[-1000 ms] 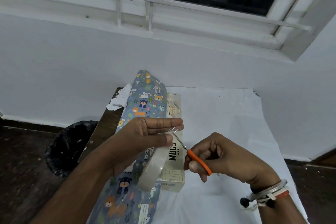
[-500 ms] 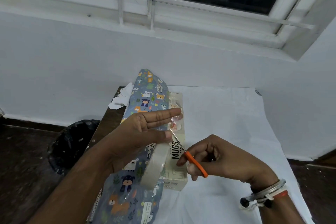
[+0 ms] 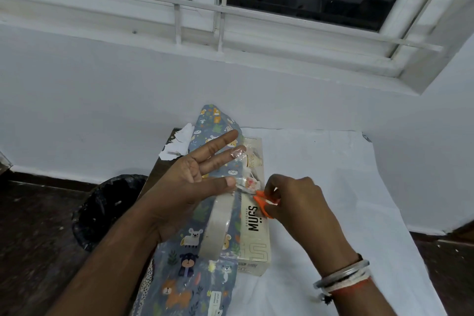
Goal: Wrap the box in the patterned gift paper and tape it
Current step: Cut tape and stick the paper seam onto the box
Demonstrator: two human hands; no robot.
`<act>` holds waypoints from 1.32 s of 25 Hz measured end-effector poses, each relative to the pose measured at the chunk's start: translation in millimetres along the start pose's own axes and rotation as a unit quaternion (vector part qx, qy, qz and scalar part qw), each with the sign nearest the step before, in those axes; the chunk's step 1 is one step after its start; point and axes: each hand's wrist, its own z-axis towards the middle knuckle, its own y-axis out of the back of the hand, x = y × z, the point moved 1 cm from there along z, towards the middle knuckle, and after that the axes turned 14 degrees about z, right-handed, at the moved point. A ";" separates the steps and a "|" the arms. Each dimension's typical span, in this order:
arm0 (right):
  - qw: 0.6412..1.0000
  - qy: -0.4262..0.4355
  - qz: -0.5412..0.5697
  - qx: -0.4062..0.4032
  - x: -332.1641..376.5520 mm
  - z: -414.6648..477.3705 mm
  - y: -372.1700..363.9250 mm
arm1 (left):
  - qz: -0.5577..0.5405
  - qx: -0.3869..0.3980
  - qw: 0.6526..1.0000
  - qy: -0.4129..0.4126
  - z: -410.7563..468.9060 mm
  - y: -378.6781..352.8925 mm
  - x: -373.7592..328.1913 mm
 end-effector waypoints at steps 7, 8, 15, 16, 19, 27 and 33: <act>0.986 0.051 -0.158 0.027 29.3 6.5 -6.3 | 0.010 -0.016 1.000 -0.008 -0.6 3.3 0.0; 0.984 0.063 -0.167 0.030 31.8 5.4 -6.2 | 0.007 -0.018 1.000 -0.008 -0.5 4.1 0.0; 0.998 0.057 -0.013 -0.005 28.8 8.3 -6.5 | -0.010 -0.020 1.000 -0.005 0.1 8.1 2.5; 0.988 0.046 0.129 -0.066 28.9 10.2 -4.4 | -0.009 -0.016 1.000 -0.006 0.4 8.2 2.9; 0.855 0.002 0.511 -0.090 42.2 8.3 4.5 | -0.007 -0.007 1.000 -0.013 2.2 7.2 2.4; 0.768 -0.027 0.631 -0.106 54.5 8.9 1.6 | 0.029 -0.008 0.999 -0.016 4.2 -1.6 -7.1; 0.788 0.001 0.588 -0.183 41.4 20.9 10.3 | -0.021 -0.058 0.998 0.031 21.0 7.9 3.4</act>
